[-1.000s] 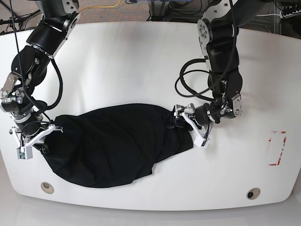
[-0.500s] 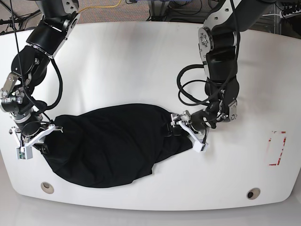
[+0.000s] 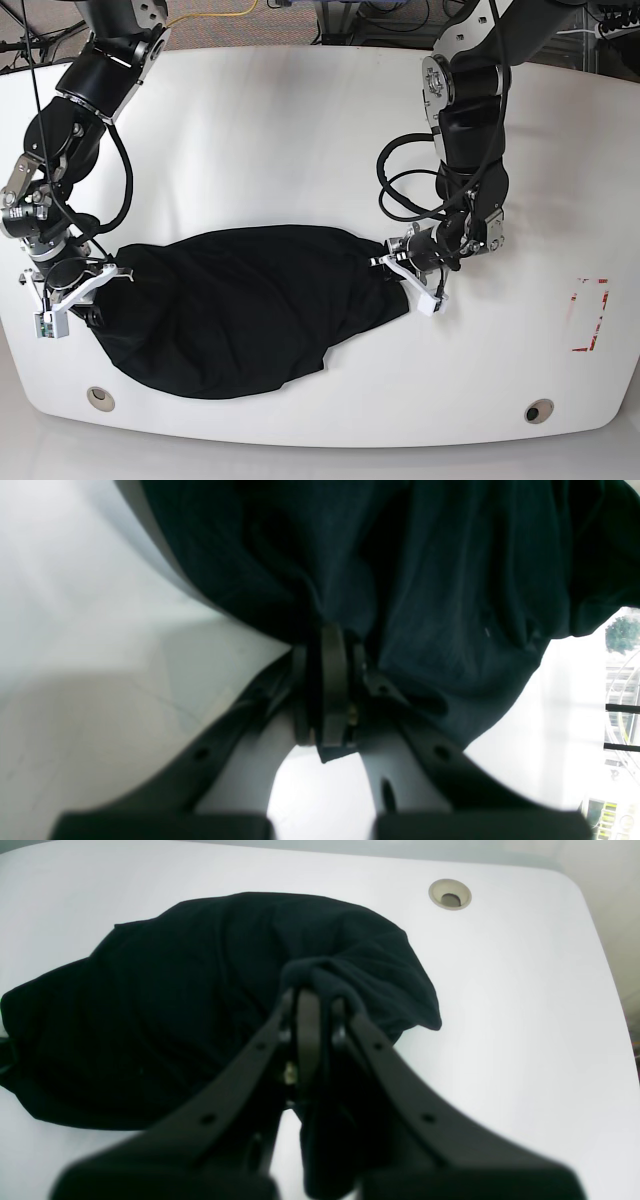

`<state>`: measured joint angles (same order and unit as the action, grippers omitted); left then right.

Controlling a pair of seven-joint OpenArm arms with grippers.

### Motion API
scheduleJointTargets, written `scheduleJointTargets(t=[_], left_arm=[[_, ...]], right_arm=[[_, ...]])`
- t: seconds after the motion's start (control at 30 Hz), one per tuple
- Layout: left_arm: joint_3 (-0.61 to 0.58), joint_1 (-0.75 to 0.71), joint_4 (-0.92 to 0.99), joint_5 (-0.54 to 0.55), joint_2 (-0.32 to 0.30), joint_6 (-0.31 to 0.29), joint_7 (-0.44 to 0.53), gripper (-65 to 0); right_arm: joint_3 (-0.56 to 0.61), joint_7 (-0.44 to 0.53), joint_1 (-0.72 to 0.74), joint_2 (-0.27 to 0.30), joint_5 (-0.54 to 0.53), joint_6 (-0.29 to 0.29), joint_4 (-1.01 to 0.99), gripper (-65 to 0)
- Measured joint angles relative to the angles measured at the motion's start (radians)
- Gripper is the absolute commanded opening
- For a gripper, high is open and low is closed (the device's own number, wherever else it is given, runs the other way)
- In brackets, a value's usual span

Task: Fold the T-shirt properly
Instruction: 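Lift the shirt with both grippers, stretching it between them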

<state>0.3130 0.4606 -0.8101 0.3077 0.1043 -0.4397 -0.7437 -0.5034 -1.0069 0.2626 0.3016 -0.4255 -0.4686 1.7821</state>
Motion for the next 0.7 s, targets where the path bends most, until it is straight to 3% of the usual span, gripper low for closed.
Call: scheduleJointTargets(t=[0.33,0.7], left_arm=[[0.0,-0.031,-0.097,0.006,0.0,-0.003,-0.049,-65.0],[0.001,-0.091,-0.383,0.159,-0.106,-0.007,-0.19,-65.0]], right_arm=[[0.0,0.0,0.0,-0.003,-0.001,0.0,0.0,-63.7],[-0.034,0.0,-0.001,-0.053,-0.003,0.0,0.002,-63.7]])
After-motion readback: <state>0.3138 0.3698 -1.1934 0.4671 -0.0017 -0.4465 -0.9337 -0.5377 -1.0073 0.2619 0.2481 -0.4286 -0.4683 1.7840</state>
